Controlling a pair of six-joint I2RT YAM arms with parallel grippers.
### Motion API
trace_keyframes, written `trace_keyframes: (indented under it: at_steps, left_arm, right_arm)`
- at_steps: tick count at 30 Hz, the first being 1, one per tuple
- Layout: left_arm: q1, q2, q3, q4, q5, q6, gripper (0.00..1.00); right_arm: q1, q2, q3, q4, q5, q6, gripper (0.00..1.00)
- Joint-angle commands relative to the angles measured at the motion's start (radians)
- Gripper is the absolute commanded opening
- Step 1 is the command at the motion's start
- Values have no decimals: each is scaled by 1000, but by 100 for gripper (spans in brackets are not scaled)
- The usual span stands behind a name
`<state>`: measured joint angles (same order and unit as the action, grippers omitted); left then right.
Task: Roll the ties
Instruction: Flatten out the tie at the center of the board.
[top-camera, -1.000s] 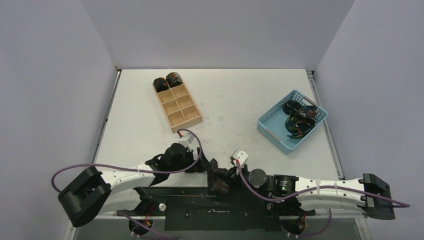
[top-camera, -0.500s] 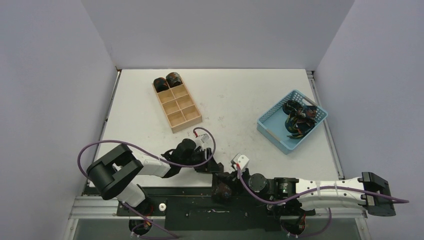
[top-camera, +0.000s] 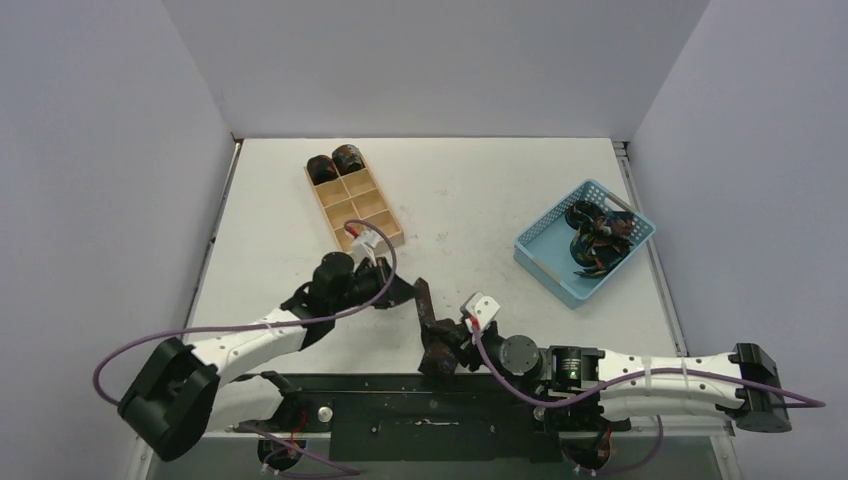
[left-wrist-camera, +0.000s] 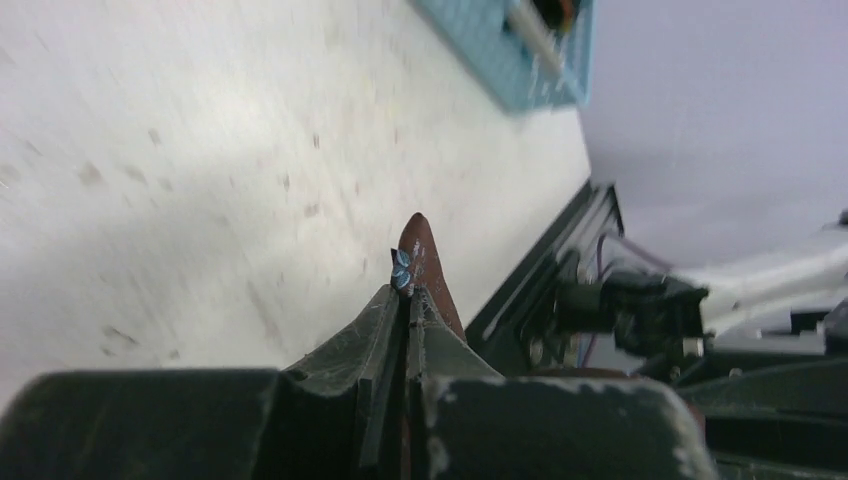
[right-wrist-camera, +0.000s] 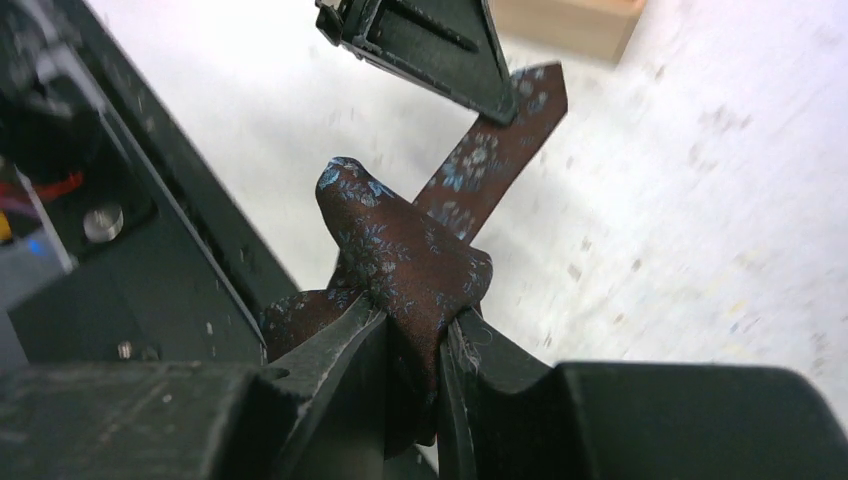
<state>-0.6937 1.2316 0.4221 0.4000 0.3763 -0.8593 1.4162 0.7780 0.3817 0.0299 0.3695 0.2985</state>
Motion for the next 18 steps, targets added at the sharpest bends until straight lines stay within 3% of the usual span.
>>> trace_keyframes:
  at_steps: [1,2,3,6,9,13,18]
  left_arm:
    - [84,-180,133,-216,-178,83,0]
    - [93,-206,157,-270,-236,88,0]
    - [96,-225,183,-315,-271,97,7]
    - [99,-285,234,-450,-359,127,40]
    - [99,-363,241,-509,-455,140,59]
    - [102,-453,238,-534,-547,162,66]
    - [103,-486,262,-567,-572,168,67]
  right_arm:
    - [-7,2,123,93,150,-126,13]
    - [-28,10,153,83,195,-125,13]
    - [-49,22,186,59,244,-119,12]
    - [-126,57,316,-87,440,-74,9]
    - [-178,52,428,-242,669,-24,5]
    - [-184,58,587,-389,902,-60,5]
    - [-181,205,728,-490,1070,-107,5]
